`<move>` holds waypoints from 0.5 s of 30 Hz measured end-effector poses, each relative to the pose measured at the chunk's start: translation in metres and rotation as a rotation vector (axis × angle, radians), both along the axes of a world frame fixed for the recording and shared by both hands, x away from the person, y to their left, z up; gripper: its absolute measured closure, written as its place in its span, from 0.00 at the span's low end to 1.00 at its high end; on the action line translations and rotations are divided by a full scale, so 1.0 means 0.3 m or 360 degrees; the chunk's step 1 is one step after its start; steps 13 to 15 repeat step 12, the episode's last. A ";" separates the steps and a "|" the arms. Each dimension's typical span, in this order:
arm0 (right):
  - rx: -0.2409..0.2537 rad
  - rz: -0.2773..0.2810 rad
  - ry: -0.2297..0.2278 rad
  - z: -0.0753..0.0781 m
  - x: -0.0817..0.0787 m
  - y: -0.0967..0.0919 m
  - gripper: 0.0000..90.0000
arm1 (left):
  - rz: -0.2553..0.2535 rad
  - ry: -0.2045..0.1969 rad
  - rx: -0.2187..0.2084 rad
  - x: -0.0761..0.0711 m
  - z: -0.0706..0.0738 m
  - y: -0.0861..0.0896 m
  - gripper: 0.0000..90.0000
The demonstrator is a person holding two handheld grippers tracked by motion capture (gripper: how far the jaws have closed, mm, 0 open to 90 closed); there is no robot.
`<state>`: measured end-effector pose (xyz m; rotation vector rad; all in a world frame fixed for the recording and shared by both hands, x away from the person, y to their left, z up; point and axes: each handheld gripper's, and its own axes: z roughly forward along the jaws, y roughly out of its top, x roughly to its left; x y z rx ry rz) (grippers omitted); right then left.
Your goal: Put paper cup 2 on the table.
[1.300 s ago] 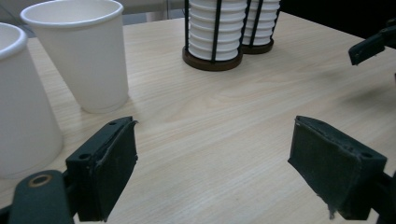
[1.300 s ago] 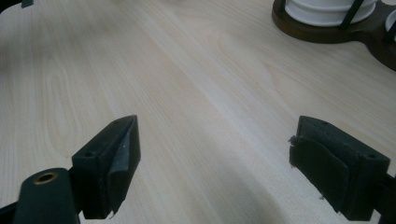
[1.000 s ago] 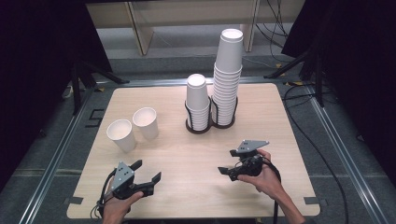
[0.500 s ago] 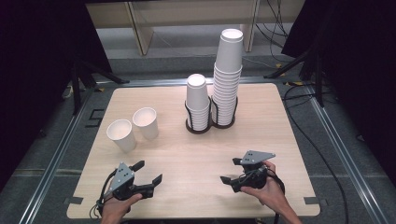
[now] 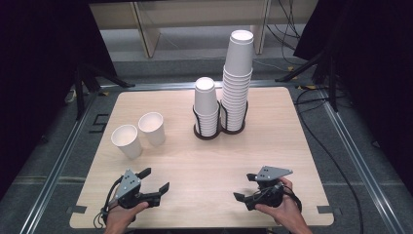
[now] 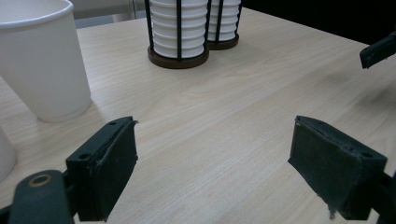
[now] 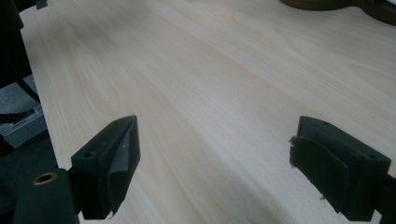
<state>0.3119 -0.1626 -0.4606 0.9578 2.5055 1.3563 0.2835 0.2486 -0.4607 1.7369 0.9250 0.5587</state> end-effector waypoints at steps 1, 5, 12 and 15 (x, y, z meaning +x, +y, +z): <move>0.0017 0.0018 -0.0004 -0.004 0.001 -0.001 0.17 | -0.0009 -0.0006 -0.0009 0.001 -0.001 0.000 0.16; -0.0008 0.0027 -0.0004 -0.005 0.001 -0.003 0.17 | -0.0007 -0.0003 -0.0009 0.001 -0.001 -0.001 0.16; -0.0024 0.0007 0.0012 -0.009 0.002 -0.003 0.17 | -0.0004 -0.0004 -0.0021 0.002 0.000 0.001 0.16; -0.0024 0.0007 0.0012 -0.009 0.002 -0.003 0.17 | -0.0004 -0.0004 -0.0021 0.002 0.000 0.001 0.16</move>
